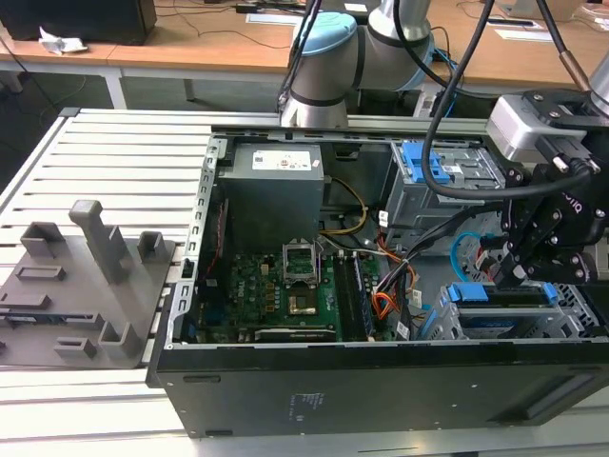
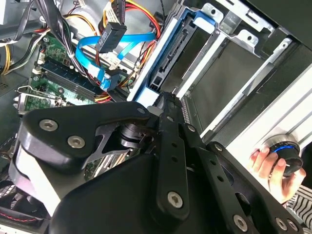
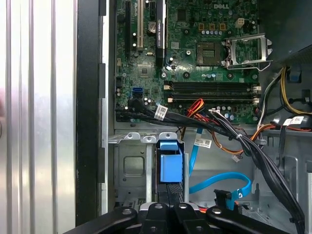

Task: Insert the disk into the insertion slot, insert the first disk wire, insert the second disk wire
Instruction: 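Insert the disk into the insertion slot, then insert the first disk wire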

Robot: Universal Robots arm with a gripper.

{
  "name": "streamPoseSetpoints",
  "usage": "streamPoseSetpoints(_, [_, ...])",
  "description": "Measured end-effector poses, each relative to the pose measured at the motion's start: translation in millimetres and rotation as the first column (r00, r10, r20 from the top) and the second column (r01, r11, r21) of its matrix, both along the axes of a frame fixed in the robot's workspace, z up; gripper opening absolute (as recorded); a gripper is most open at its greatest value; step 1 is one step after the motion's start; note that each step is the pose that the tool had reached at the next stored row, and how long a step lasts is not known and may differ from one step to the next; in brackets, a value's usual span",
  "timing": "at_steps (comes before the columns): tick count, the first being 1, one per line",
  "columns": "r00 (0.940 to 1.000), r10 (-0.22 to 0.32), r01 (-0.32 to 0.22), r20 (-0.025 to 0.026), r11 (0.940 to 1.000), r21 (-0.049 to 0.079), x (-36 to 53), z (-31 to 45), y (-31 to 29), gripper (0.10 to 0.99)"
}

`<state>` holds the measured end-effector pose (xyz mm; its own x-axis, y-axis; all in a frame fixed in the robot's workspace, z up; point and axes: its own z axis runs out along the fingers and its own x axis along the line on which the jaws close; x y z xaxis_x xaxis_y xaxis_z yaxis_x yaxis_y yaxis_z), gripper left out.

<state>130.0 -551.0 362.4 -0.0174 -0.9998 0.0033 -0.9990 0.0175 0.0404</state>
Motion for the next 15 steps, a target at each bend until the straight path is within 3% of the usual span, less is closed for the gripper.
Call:
streamPoseSetpoints(11, [1.0000,0.000,0.000,0.0001,1.0000,0.000,0.3,0.0,0.0,0.106])
streamPoseSetpoints(15, [1.0000,0.000,0.000,0.0000,1.0000,0.000,11.0,-0.1,0.0,0.106])
